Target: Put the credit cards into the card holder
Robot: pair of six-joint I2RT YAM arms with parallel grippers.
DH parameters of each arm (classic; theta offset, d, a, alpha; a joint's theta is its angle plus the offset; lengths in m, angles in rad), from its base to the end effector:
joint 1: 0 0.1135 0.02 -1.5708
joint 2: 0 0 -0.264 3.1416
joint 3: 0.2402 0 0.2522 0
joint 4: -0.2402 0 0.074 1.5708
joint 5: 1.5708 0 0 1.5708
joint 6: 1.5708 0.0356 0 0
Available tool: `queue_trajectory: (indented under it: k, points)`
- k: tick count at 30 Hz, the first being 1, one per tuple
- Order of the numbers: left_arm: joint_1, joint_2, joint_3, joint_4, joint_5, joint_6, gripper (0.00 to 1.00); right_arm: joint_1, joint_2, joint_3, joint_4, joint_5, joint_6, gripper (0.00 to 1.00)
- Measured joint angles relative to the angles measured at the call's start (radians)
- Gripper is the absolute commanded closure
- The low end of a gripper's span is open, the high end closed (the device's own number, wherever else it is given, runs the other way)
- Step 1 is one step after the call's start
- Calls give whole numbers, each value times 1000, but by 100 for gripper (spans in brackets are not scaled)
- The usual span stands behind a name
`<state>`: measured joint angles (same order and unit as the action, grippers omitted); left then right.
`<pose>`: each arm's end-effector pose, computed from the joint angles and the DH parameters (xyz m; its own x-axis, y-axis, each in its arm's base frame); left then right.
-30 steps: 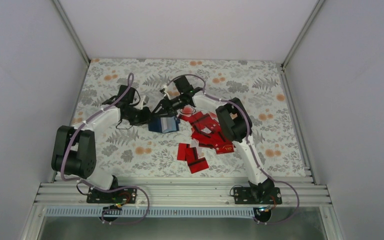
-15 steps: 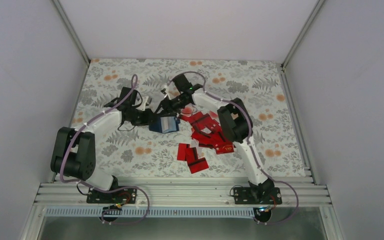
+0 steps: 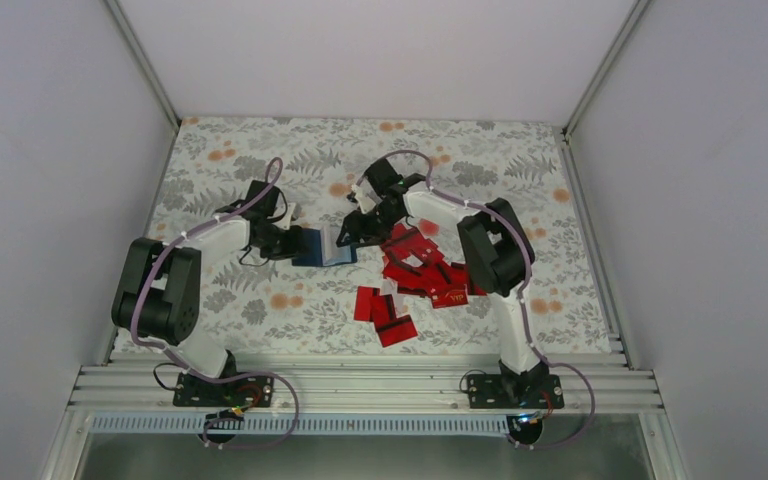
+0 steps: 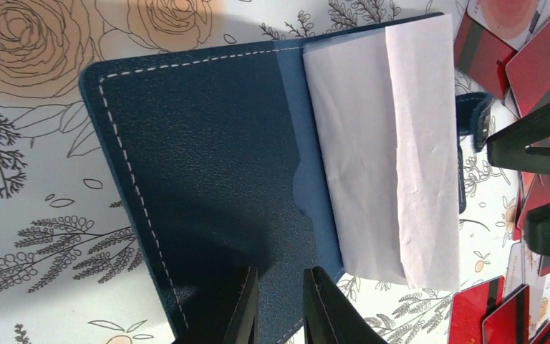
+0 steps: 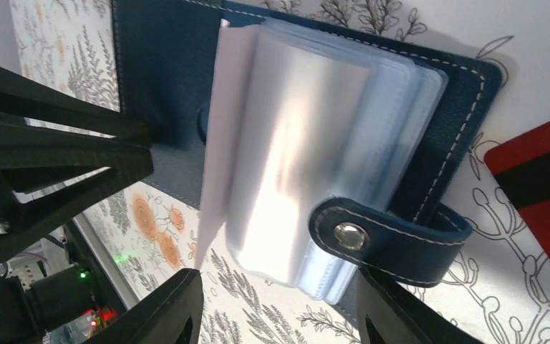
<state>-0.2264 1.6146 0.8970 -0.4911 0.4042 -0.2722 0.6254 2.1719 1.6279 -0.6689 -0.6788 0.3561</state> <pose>0.2827 -0.0795 0.1616 -0.9697 -0.0303 -0.2423 0.0846 0.8893 -0.4495 0.3482 0.2790 0.1605 -0.9327 -0.3388 -0.1233 -0.3295 0.6619 0.6733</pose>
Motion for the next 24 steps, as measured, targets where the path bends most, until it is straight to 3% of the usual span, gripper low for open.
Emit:
queue_trajectory:
  k: [6,12,24]
  points:
    - [0,0,1,-1,-24,3,82,3,19,-2,3,1,2,46]
    - [0,-13,21,-39,-70,10,74,8,39,17,-1,4,2,47]
    - [0,-51,60,-82,-161,30,74,14,35,31,-9,-22,1,46]
